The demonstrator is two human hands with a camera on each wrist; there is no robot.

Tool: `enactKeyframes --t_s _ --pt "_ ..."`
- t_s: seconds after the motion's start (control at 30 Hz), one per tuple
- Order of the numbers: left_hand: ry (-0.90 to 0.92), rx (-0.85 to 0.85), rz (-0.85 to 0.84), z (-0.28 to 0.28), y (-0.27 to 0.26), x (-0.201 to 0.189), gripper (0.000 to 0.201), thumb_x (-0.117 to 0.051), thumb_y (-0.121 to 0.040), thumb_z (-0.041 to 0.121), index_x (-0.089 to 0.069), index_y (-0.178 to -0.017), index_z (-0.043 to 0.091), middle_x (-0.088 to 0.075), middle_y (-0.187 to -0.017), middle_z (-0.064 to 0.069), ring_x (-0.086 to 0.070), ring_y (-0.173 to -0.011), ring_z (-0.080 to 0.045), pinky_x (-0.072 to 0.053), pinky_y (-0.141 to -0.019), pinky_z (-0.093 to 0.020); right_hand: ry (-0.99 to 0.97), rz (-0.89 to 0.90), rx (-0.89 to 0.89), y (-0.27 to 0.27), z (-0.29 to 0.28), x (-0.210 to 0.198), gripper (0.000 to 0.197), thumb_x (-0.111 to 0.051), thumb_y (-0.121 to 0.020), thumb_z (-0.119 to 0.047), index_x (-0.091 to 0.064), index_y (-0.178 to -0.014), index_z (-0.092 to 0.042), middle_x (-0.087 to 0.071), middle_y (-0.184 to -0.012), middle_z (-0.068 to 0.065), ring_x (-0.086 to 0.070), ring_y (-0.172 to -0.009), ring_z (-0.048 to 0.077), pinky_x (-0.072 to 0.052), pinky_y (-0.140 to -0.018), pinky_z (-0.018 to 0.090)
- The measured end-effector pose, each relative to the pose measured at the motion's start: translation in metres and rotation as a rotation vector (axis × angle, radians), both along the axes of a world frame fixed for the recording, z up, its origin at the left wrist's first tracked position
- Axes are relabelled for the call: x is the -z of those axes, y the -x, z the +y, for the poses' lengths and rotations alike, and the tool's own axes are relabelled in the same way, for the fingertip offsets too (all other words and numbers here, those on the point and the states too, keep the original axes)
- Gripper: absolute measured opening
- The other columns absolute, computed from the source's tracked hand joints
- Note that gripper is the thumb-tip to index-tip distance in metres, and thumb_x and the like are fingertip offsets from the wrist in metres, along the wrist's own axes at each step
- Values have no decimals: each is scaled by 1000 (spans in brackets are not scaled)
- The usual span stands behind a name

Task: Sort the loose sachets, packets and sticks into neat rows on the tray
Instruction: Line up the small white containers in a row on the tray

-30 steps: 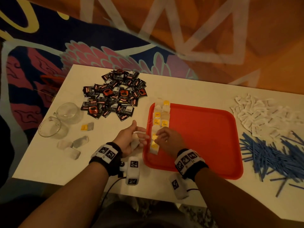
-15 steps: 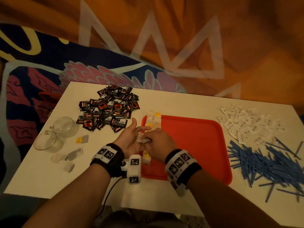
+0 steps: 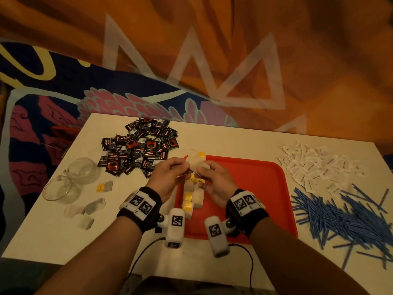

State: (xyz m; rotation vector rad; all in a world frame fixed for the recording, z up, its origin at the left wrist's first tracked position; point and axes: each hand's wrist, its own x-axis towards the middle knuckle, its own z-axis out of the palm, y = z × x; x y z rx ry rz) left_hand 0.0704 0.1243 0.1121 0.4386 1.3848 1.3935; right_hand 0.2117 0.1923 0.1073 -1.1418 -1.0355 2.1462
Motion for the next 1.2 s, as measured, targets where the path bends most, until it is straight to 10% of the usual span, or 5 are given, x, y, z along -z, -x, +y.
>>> enactKeyframes --t_s 0.27,0.77,0.87,1.03,1.2 --pt "-98 219 996 8 5 -24 7 -77 -85 22 -72 -80 21 -65 -88 8 -61 -76 -1 -50 -70 -16 -625 -476 -228 -11 10 11 44 -72 -77 -1 -59 -105 -33 -63 -117 -8 -58 -112 16 -52 -90 37" --pt "20 167 729 8 9 2 21 -70 -88 6 -67 -78 24 -69 -67 -4 -67 -62 -17 -58 -69 -36 -653 -436 -227 -11 4 31 18 -73 -87 -20 -71 -71 -11 -68 -69 7 -61 -65 10 -46 -63 22" --pt "68 203 753 6 8 17 17 -70 -90 11 -67 -80 25 -66 -64 0 -65 -58 -12 -56 -66 -31 -525 -445 -212 -13 -3 43 12 -74 -86 -17 -70 -78 -26 -66 -75 -12 -60 -71 2 -45 -67 19" --pt "157 331 735 2 4 42 6 -69 -91 12 -70 -87 17 -67 -65 6 -61 -54 1 -50 -64 -21 -425 -558 -191 -23 -10 73 24 -73 -87 -21 -71 -106 -7 -69 -90 2 -63 -77 10 -48 -65 15" --pt "267 471 957 -15 1 82 9 -65 -90 14 -70 -89 22 -68 -85 7 -62 -78 -6 -41 -64 -10 -368 -769 -341 -35 -15 109 12 -70 -88 -30 -70 -91 -18 -64 -80 -8 -57 -72 6 -40 -61 14"
